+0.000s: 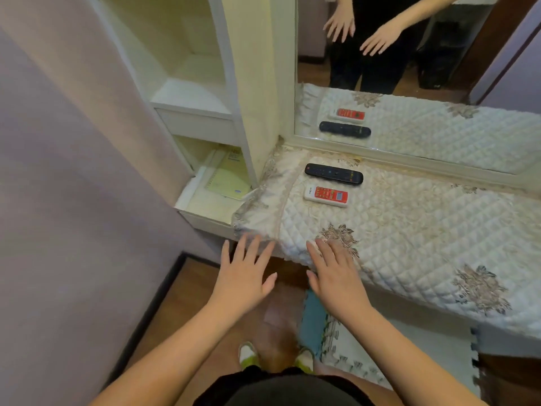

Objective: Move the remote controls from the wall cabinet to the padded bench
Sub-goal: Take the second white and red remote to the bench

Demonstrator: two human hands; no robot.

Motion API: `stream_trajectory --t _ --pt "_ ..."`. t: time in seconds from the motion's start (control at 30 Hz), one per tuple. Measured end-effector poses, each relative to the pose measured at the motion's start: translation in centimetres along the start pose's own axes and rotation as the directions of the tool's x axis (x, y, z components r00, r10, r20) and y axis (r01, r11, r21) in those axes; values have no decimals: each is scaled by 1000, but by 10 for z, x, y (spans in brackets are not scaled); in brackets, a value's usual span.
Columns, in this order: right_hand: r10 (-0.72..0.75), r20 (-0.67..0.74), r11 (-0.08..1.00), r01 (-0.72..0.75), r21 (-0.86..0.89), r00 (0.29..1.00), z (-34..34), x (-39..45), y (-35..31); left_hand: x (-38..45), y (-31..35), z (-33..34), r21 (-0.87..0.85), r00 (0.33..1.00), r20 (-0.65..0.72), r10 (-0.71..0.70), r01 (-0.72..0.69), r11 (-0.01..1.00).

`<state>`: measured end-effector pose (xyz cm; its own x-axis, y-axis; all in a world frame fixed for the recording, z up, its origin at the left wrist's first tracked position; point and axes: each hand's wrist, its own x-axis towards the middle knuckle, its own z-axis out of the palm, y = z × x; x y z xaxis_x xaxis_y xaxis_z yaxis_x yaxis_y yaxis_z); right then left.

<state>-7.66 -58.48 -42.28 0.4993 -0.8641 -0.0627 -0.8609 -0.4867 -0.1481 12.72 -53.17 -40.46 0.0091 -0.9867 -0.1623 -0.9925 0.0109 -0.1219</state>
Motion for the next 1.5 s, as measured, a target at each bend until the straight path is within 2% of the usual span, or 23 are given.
stream_trajectory --t 0.17,0.33,0.47,0.63,0.93,1.03,1.3,1.37,1.5 --pt "-164 12 987 164 -4 986 -2 8 -42 -44 -23 -1 -38 984 -10 -179 179 983" --pt "-347 -2 937 347 -25 938 -3 4 -96 -112 -50 6 -77 931 -25 -364 361 929" --pt "-447 8 894 446 -42 895 -2 -19 -146 -178 -61 15 -123 866 15 -501 499 858" --pt "-586 25 808 586 -57 810 -2 -54 -210 -262 -84 18 -181 794 100 -600 607 773" --pt "-776 18 629 776 -51 630 -12 -129 -328 -418 -91 5 -233 583 80 -808 799 554" --pt "-839 31 542 839 -46 543 -13 -155 -358 -461 -88 2 -246 502 83 -861 847 470" --pt "-959 57 280 960 15 279 -16 -182 -436 -543 -82 -7 -256 221 87 -971 947 193" --pt "-980 70 189 982 21 187 -13 -189 -459 -558 -78 -9 -244 126 87 -988 965 101" --pt "-996 71 -43 998 49 -46 -9 -212 -506 -584 -65 -11 -205 -85 128 -988 973 -110"
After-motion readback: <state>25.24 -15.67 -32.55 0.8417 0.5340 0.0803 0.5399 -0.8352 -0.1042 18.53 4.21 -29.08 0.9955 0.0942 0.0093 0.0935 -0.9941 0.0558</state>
